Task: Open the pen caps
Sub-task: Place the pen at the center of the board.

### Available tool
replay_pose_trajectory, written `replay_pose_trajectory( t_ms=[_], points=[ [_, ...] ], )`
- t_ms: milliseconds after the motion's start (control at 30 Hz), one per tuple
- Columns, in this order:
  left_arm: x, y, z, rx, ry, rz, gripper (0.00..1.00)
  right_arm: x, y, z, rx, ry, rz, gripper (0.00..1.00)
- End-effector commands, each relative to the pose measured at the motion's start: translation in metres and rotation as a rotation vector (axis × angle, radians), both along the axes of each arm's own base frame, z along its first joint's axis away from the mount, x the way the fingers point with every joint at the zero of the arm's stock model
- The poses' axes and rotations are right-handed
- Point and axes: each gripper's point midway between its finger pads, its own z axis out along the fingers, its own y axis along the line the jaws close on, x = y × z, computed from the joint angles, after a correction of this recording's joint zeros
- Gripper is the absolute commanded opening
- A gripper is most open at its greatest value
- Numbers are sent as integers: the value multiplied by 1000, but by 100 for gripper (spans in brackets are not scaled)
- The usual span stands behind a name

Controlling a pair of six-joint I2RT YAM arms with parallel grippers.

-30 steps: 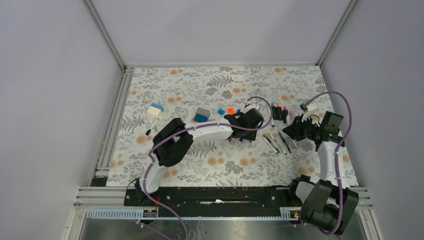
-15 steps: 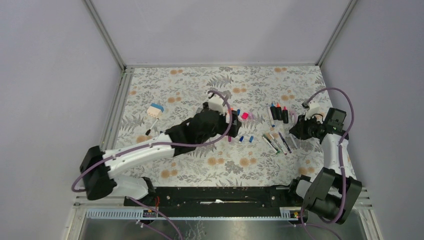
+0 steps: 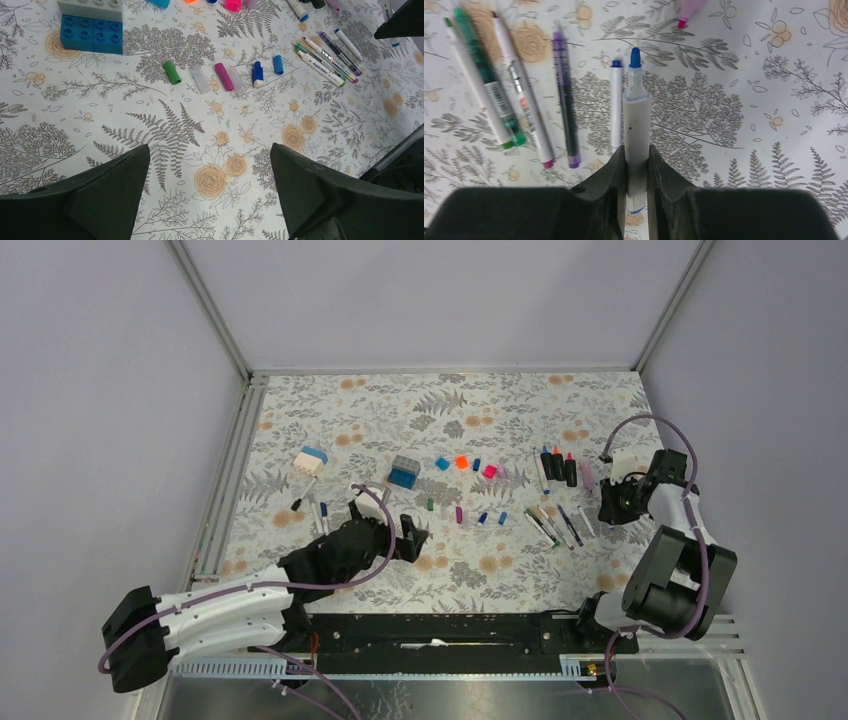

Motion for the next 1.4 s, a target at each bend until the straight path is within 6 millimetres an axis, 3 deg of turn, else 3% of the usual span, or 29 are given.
replay_pose_trajectory(
  t_ms=[0,300,500,833,933,1133,1367],
  points=[
    [1,-10,32,-153,-72,-20,99,12,-27,3,-93,38,-8,7],
    [5,-2,35,-99,-116,-10,99,3,-23,-25,-35,173,67,12],
    [3,-4,36,-102,-114,-21,99,-6,-20,-32,-24,210,74,17],
    [1,-7,45,-124,-104,-32,99,-22,-10,-45,24,283,91,35],
    [0,-5,50,-143,-105,-31,99,-22,-9,-45,33,283,91,40],
    [-2,1,59,-141,-105,-20,99,-17,-8,-35,39,257,81,41],
    [2,17,79,-163,-143,46,99,-6,1,5,62,143,96,42]
  ],
)
